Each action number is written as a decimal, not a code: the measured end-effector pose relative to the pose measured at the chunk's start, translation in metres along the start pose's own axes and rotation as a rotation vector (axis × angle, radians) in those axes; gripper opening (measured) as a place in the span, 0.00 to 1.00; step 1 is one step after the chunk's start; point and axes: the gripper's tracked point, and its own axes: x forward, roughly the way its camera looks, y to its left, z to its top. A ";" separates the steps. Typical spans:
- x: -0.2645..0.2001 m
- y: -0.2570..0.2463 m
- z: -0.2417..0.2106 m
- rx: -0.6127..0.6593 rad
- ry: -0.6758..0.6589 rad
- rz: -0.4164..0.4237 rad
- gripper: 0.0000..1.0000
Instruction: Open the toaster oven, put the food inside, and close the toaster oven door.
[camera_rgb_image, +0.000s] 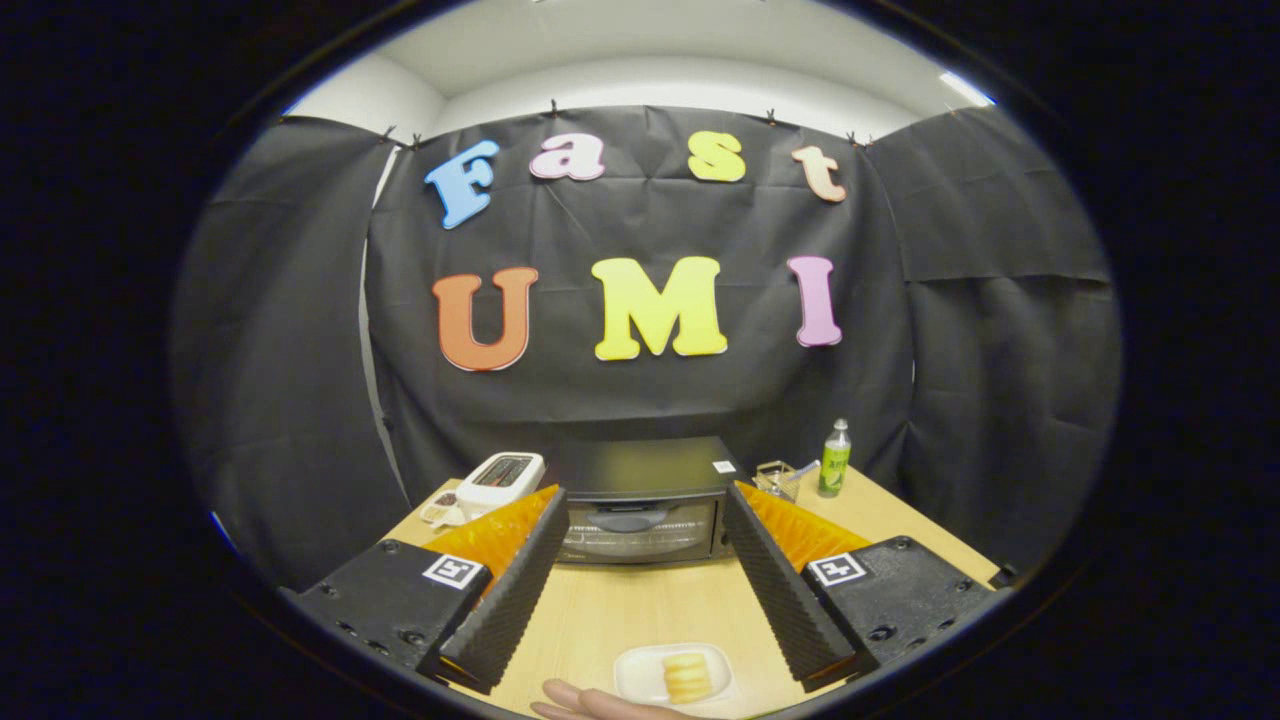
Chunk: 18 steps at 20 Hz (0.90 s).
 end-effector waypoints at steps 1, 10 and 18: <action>0.004 0.005 -0.001 -0.002 -0.008 0.015 1.00; 0.099 0.021 -0.034 -0.035 0.008 0.033 1.00; 0.202 0.025 -0.107 -0.038 0.160 0.031 1.00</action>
